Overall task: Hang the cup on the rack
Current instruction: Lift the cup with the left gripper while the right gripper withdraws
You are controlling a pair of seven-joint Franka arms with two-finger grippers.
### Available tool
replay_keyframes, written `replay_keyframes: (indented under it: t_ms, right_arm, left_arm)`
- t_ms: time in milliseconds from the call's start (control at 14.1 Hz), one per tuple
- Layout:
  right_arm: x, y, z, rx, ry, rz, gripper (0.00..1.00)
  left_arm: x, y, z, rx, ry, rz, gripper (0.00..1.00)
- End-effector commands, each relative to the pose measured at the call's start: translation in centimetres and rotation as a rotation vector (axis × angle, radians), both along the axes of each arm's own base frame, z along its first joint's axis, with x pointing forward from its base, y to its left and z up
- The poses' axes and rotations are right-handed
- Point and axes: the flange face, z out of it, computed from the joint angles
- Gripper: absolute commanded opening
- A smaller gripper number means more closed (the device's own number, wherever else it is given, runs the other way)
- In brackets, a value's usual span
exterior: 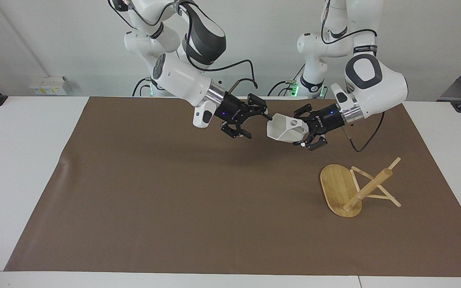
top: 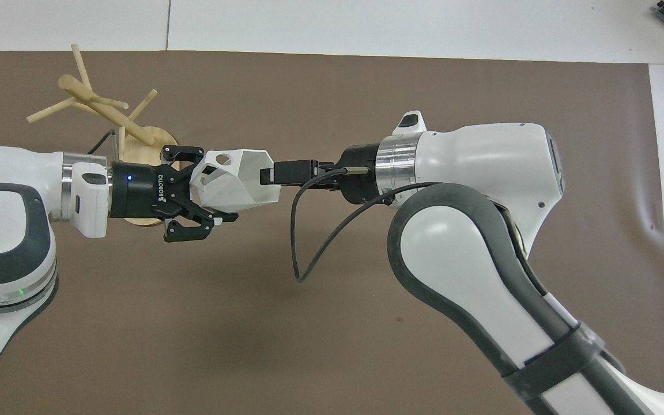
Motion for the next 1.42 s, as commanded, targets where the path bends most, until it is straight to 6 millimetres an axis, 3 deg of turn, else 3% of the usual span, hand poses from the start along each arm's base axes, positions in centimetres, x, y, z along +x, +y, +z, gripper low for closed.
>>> replay_keyframes:
  t_ms: [0,567,850,1063,1346]
  right_arm:
    - [0.1,-1.4,1.7,-0.118,-0.098,0.010,1.00]
    - [1.9,-8.3,3.4,-0.424,-0.266,0.014,1.00]
    - [3.4,-13.9,3.5,-0.491,-0.277,-0.013,1.00]
    - [3.5,-17.6,3.6,-0.520,-0.231,-0.006,1.00]
    - [3.0,-23.1,4.2,-0.541,-0.141,-0.042,1.00]
  left_arm:
    - [-1.0,1.3,-0.6,0.039,-0.058,0.074,0.00]
    - [0.9,6.6,-0.6,0.109,-0.147,0.235,0.00]
    - [1.5,7.2,-0.8,0.146,-0.152,0.341,0.00]
    - [1.9,7.8,-1.0,0.174,-0.163,0.405,0.00]
    - [1.7,6.6,-1.4,0.202,-0.171,0.463,0.00]
